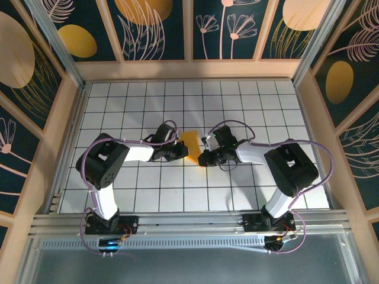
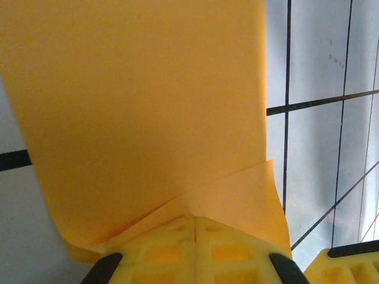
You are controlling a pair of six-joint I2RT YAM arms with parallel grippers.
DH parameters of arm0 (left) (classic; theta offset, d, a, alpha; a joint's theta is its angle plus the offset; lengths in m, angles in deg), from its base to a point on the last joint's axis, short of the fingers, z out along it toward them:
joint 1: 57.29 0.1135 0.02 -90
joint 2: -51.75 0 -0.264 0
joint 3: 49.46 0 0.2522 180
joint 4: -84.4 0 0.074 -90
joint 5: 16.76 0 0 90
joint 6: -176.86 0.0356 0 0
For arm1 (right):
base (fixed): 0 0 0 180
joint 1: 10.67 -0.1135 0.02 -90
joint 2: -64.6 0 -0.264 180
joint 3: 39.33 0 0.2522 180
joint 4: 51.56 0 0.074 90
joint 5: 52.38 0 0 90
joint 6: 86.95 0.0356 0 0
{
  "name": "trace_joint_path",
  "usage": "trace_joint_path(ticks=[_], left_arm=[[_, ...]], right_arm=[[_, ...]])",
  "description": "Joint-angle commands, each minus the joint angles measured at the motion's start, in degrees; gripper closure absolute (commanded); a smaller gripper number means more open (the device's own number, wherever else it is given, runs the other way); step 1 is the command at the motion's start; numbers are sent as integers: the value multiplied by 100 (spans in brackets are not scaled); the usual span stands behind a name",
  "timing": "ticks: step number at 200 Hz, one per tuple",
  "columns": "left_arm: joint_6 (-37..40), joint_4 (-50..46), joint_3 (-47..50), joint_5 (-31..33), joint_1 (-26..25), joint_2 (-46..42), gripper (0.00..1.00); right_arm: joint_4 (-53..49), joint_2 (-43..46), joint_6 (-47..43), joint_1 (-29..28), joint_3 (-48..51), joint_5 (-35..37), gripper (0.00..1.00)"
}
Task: Fold a paper plane with a square sheet of paper (fold left side to right side)
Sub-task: Third fold the triangle at the center of the table.
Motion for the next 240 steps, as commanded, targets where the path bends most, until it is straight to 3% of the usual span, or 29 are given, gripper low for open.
trace_joint_path(ticks=[1, 179, 240], left_arm=[[77, -614, 81, 577, 28, 325, 100], [94, -663, 44, 585, 28, 309, 100], [52, -375, 6, 341, 23, -299, 100]], right_arm=[[6, -132, 6, -39, 92, 43, 100], [-232, -390, -47, -44, 74, 273, 100], [-619, -641, -111, -48, -35, 490, 100]])
